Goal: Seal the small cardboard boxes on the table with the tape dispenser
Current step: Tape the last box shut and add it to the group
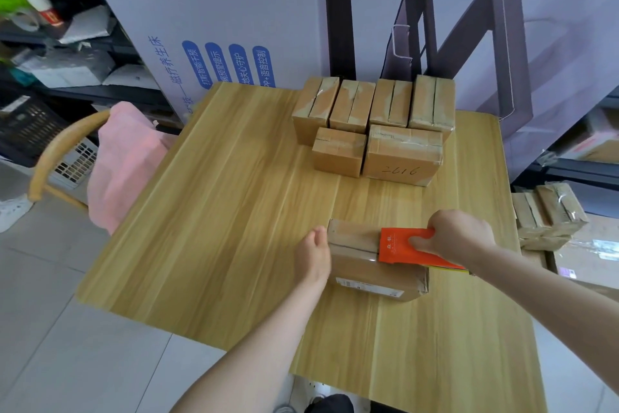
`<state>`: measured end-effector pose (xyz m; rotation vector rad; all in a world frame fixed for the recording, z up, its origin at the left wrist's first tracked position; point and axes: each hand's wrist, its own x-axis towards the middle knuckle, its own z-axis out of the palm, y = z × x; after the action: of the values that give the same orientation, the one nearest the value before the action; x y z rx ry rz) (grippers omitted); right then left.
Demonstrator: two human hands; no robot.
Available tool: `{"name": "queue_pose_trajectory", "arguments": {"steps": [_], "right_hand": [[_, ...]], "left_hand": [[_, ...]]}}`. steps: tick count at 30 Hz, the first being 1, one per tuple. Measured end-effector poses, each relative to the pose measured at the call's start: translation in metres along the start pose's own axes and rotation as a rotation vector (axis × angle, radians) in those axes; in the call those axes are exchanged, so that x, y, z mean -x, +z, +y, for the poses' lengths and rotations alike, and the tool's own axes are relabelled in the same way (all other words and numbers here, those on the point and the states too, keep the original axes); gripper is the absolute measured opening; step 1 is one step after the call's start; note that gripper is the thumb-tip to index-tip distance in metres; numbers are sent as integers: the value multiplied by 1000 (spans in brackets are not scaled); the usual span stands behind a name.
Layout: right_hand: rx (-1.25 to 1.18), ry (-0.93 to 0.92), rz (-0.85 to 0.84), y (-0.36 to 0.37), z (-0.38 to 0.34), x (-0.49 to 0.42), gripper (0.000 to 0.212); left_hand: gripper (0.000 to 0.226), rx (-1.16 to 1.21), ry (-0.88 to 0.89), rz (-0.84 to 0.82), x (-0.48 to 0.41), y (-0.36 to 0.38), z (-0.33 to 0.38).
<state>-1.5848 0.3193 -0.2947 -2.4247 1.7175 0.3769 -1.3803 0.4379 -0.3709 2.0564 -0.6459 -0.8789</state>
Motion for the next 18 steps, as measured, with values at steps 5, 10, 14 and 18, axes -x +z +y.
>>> {"name": "queue_pose_trajectory", "arguments": {"steps": [5,10,14,18], "right_hand": [[-32,13,-11,-1,0,0,44],[-52,17,-30,-2,2,1,44],[-88,17,-46,-1,8,0,44],[-144,0,-66,3,15,-5,46]], "left_hand": [[57,-307,52,-160,2,13,-4],[40,-514,695,-109,-10,31,24],[40,-744,748,-165,-17,48,28],[52,-840,752,-127,-19,49,26]]}}
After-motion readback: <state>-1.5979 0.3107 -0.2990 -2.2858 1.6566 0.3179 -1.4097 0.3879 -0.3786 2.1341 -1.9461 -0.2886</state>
